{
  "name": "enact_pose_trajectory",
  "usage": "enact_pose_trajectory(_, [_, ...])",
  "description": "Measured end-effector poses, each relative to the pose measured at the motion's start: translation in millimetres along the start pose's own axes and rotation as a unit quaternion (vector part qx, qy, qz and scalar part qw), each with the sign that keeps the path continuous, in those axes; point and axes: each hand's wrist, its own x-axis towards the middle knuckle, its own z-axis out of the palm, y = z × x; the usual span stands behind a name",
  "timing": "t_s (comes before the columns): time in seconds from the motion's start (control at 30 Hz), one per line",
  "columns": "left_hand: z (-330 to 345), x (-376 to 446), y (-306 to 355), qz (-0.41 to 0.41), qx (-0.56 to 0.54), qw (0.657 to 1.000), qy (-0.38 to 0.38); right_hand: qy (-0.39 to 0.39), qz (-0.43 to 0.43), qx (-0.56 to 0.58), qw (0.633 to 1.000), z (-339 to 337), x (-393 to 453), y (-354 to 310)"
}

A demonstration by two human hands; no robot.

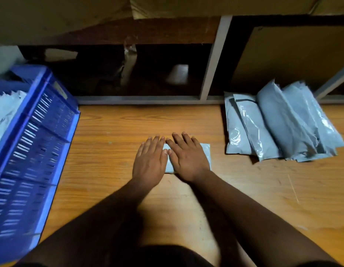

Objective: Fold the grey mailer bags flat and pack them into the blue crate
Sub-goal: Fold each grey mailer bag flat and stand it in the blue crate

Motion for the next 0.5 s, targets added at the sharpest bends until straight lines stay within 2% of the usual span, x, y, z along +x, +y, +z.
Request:
enact_pose_trajectory(0.1, [-10, 5, -3, -0.008, -0.035, 0.999, -0.023, -0.030, -0.009, 0.040, 0.999, -14, 0, 5])
enact_pose_trajectory(0.17, [-16, 9, -1, -0.006, -0.060, 0.998, -0.008, -0.012, -0.004, 0.066, 0.998, -21, -3, 10])
enact_pose_trajectory(0.33, [-2, 12, 4, 0.078, -0.036, 0.996, -0.005, 0.014, 0.045, -0.016, 0.999, -6, -15, 17])
enact_pose_trajectory(0.5, [3, 10, 6, 0.068, -0.004, 0.998, 0.007, 0.047, 0.056, -0.010, 0.997, 1, -15, 17])
